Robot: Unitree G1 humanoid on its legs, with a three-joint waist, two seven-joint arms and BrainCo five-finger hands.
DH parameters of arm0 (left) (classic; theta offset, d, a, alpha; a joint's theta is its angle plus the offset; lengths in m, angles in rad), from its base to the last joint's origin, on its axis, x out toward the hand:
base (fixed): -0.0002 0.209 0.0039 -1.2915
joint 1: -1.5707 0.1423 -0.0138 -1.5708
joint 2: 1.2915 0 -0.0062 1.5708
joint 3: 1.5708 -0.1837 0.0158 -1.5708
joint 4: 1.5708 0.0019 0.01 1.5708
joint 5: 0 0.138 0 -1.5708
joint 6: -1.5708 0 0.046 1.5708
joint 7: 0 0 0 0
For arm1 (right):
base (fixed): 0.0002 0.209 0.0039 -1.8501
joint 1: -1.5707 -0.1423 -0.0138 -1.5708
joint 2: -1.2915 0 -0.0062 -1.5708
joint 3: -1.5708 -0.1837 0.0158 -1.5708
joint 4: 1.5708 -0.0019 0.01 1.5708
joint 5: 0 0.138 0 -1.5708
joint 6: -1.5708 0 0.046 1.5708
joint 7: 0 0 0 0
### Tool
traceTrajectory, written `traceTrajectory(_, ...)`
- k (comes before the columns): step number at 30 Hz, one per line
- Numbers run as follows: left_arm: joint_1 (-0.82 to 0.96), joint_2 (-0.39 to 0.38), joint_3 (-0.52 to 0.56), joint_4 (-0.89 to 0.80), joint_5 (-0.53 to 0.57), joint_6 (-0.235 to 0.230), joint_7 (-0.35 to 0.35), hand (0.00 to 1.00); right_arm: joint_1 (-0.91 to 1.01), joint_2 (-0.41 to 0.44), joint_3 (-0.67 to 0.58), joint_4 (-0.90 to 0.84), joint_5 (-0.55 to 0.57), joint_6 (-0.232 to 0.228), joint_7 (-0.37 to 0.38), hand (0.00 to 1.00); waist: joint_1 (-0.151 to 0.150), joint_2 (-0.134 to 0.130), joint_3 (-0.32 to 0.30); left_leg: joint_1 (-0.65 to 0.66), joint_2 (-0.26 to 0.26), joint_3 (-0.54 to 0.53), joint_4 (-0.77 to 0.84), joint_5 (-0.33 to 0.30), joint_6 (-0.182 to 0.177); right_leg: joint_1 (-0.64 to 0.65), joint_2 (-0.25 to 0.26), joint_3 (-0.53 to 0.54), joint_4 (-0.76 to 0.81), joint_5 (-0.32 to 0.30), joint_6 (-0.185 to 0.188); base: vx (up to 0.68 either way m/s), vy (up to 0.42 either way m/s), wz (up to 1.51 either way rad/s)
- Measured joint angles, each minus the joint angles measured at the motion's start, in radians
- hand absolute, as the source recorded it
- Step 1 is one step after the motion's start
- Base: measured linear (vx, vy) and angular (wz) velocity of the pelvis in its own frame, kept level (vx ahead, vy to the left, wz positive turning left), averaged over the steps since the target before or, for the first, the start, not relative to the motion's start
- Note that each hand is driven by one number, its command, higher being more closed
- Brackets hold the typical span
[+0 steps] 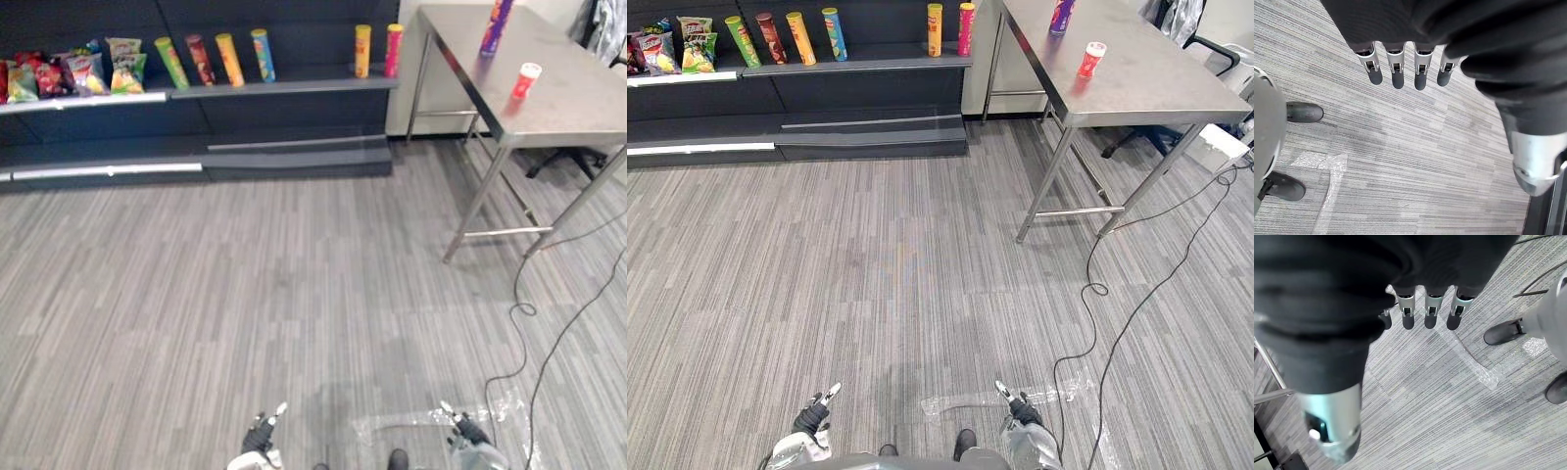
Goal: Put the gum and the chips on the shelf.
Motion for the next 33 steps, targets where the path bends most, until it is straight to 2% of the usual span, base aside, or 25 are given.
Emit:
traceTrajectory(6,0.008,-0.004,-0.021,0.001,0.029,-0.001,-0.006,0.0,0.015,0.001,0.009,0.0,-0.062,0.003,0.004,0.0,0.001,0.002,0.001,0.009,0.002,0.0,0.004,-0.001,-0.002,0.013,0.0,-0.004,0.002,-0.003,0.003,-0.07,-0.031,0.02)
traceTrajectory(10,0.023,0.004,-0.042,0.002,0.086,-0.002,-0.012,0.0,0.033,-0.001,0.01,-0.001,-0.079,0.002,0.007,0.0,0.002,0.002,0.0,0.009,0.0,0.0,0.003,-0.001,-0.001,0.012,-0.003,-0.015,0.004,-0.005,-0.001,-0.09,-0.023,0.02)
traceTrajectory(17,0.025,0.008,-0.054,0.005,0.088,-0.004,-0.007,0.0,0.062,-0.011,0.049,0.0,-0.078,-0.002,0.014,0.0,0.003,0.001,-0.004,0.008,-0.005,-0.003,-0.013,0.017,0.021,0.011,-0.006,-0.035,0.002,-0.012,-0.011,-0.07,-0.024,0.04)
traceTrajectory(33,0.025,0.013,-0.055,0.031,0.082,-0.008,0.011,0.0,0.08,-0.013,0.087,0.006,-0.107,-0.002,0.004,0.0,0.002,-0.014,-0.024,0.024,-0.016,-0.002,-0.038,0.02,0.02,0.016,-0.012,-0.045,0.0,-0.011,-0.011,0.0,-0.002,0.0)
